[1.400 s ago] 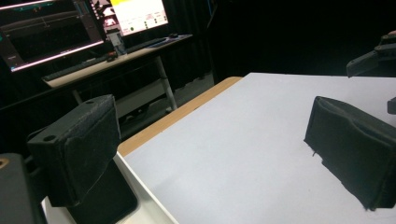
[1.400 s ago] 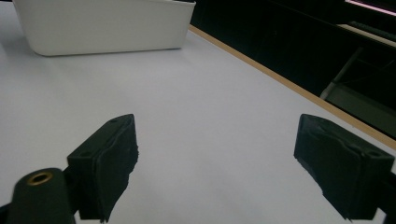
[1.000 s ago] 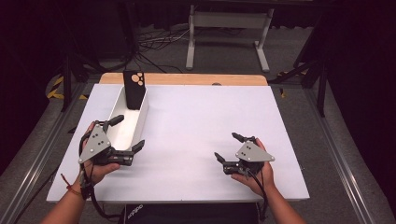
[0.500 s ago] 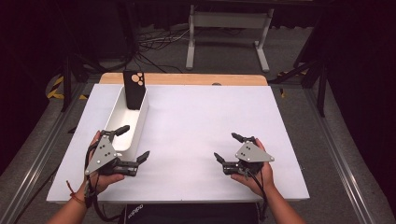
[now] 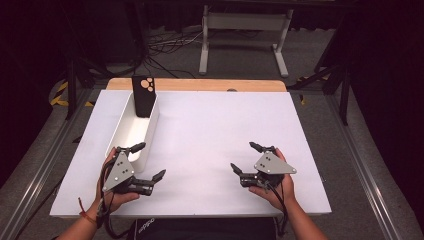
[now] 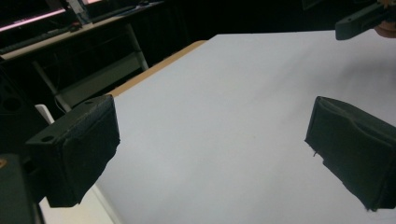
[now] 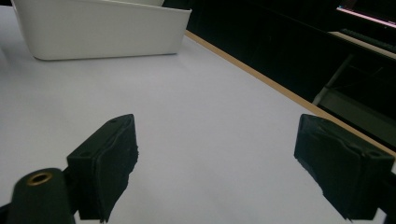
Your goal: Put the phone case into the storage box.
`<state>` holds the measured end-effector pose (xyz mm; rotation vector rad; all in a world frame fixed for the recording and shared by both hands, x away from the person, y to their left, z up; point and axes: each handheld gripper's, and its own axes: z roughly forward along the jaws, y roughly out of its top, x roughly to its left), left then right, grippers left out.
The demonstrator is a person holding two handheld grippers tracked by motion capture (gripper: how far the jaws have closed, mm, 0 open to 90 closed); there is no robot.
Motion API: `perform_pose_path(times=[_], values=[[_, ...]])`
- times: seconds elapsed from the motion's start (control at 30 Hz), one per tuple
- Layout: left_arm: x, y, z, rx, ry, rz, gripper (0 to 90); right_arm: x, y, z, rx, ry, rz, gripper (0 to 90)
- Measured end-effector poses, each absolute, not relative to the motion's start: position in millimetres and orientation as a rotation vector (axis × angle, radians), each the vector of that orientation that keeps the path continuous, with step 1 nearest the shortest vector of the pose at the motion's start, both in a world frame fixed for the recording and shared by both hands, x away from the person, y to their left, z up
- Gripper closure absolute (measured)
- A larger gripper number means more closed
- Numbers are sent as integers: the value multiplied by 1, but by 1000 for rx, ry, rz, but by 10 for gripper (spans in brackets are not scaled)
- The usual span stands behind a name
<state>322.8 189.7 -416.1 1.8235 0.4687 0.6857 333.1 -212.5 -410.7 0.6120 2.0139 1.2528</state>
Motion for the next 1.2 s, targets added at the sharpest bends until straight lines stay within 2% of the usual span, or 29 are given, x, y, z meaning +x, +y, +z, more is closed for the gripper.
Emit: perform_pose_path(times=[0.43,1.2], values=[[323,185,-436,1866,486,662,31,330,-214,-412,603,2005,1272,139],[323,188,-434,1866,480,654,25,327,-208,-411,586,2005,1255,133]])
